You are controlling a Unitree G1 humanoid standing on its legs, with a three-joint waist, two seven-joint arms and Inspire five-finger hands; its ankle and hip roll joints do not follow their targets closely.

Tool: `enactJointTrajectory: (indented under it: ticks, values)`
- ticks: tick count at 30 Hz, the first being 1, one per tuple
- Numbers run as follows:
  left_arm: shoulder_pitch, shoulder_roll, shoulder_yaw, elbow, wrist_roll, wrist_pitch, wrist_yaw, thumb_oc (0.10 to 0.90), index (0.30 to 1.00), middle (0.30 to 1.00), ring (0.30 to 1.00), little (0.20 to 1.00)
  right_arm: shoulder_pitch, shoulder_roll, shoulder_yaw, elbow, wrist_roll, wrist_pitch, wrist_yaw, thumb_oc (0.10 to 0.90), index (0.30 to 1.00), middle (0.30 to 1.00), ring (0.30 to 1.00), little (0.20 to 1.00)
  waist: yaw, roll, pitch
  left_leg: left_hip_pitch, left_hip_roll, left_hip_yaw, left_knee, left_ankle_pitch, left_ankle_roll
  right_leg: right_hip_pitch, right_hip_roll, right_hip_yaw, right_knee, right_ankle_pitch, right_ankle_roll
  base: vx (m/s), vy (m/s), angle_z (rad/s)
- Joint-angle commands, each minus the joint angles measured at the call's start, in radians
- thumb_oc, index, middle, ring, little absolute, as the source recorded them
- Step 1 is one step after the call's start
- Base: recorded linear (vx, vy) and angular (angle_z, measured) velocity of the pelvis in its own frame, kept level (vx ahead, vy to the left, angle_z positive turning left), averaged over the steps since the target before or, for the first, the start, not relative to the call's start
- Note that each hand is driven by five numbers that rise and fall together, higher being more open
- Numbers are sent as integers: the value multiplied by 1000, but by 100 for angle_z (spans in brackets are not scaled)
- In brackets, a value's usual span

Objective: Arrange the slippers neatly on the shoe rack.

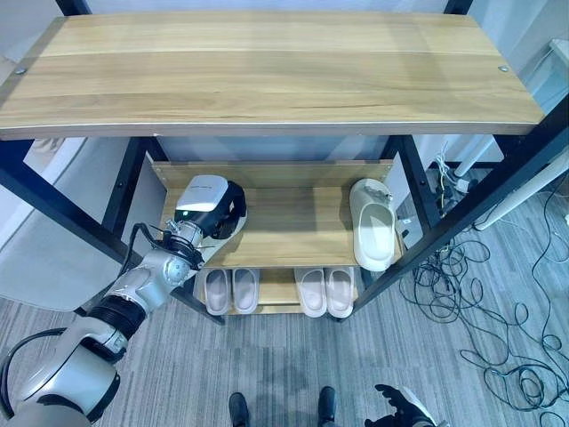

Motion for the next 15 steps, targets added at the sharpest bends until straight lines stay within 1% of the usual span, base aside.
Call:
enactJointTrajectory:
  ticks: [1, 6, 8, 11, 12, 14, 15]
  values:
    - [-98, -7, 76, -14, -46, -45, 39, 400, 300, 300, 300, 300, 25, -16, 12, -11, 14, -12, 0, 800, 900, 900, 900, 900, 11, 3, 2, -100, -56, 9, -5, 51, -10, -110, -12, -16, 58, 20, 115, -21, -4, -7]
    - [-79, -17, 106, -63, -68, -51, 54, 400, 300, 300, 300, 300, 20, -17, 10, -12, 12, -10, -4, 800, 900, 900, 900, 900, 16, 12, 9, -98, -54, 17, -5, 52, -11, -113, -13, -13, 60, 21, 116, -7, -12, -5]
    - [-68, -17, 122, -88, -82, -59, 59, 800, 900, 900, 900, 900, 23, -18, 7, -14, 11, -10, -6, 800, 900, 900, 900, 900, 17, 17, 12, -95, -55, 18, -5, 52, -11, -112, -13, -12, 60, 21, 116, 0, -4, -2]
    - [-40, -7, 157, -162, -109, -74, 62, 800, 900, 900, 900, 900, 21, -16, 3, 1, 11, -5, -8, 800, 900, 900, 900, 900, 24, 25, 15, -91, -56, 18, -5, 52, -11, -108, -12, -11, 60, 19, 115, 0, 0, 0]
    - [-39, -7, 159, -164, -109, -73, 61, 800, 900, 900, 900, 900, 20, -16, 4, 1, 11, -5, -8, 800, 900, 900, 900, 900, 23, 25, 15, -90, -56, 19, -5, 52, -11, -108, -12, -10, 60, 19, 115, 0, 0, 0]
    - [-23, 11, 175, -209, -114, -82, 54, 800, 900, 900, 900, 900, 20, -16, -3, 1, 13, -5, -8, 800, 900, 900, 900, 900, 27, 28, 16, -87, -54, 17, -5, 50, -11, -107, -12, -11, 59, 19, 114, 0, 0, 0]
    - [-10, 38, 185, -254, -109, -94, 45, 800, 900, 900, 900, 900, 20, -16, -7, 5, 14, -5, -8, 800, 900, 900, 900, 900, 31, 31, 14, -82, -53, 17, -5, 49, -12, -103, -13, -13, 59, 18, 115, 0, 0, 0]
